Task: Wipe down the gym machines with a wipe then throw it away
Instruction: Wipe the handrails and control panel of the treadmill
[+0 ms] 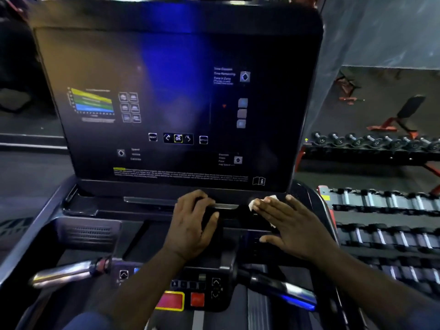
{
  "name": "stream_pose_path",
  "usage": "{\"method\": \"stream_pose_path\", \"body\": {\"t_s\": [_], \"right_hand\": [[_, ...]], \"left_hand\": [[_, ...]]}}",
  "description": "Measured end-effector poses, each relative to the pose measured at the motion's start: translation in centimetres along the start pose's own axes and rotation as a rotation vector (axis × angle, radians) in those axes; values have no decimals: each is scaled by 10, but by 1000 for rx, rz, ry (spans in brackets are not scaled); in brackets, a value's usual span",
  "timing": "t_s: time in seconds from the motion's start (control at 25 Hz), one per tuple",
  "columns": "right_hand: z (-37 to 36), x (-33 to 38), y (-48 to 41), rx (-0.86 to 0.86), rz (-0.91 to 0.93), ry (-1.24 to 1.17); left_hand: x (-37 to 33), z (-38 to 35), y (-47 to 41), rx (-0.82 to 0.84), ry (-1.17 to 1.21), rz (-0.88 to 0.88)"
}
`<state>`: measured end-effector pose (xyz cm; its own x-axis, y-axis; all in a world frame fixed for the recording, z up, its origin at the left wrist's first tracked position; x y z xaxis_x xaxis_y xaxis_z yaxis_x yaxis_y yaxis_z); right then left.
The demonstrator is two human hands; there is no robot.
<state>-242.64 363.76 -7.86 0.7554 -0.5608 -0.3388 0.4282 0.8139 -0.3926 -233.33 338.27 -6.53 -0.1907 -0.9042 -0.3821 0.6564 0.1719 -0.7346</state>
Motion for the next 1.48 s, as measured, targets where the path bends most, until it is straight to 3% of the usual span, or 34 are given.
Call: {"method": "stream_pose_path", "body": {"t_s": [0.12, 0.24, 0.4, 0.6, 0.68, 0.88, 1.0, 1.32, 1.48], "right_hand": [[4, 16, -31, -48, 116, 13], [11, 23, -59, -45, 195, 11], [31, -10, -46, 5, 170, 53], [26, 74, -123, -1, 260, -24], [27, 93, -155, 31, 302, -42], [30, 110, -173, 15, 386, -46], [23, 173, -229, 37, 453, -39], [30, 198, -257, 63, 428, -15], [14, 287, -331, 18, 420, -9]], "left_hand": [[10, 10, -3, -65, 75, 180], [19, 14, -2, -22, 142, 260], [29, 22, -7, 20, 251, 347], [53, 35, -16, 92, 526, 554], [75, 49, -19, -15, 670, 711], [143, 94, -3, -476, 804, 1218], [175, 112, 11, -590, 804, 1370], [254, 147, 3, -582, 804, 1489], [271, 159, 3, -538, 784, 1466]]}}
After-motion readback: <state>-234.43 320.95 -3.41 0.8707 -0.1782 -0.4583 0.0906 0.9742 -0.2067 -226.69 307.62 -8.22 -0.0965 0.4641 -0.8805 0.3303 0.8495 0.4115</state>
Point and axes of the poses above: each hand's wrist, its own y-axis away from the middle knuckle, its own z-axis out of the back of the hand, x = y × z, the point moved 6 cm from there along -y, towards the middle knuckle, and after that the axes turned 14 degrees about -x, right-handed, at the moved point
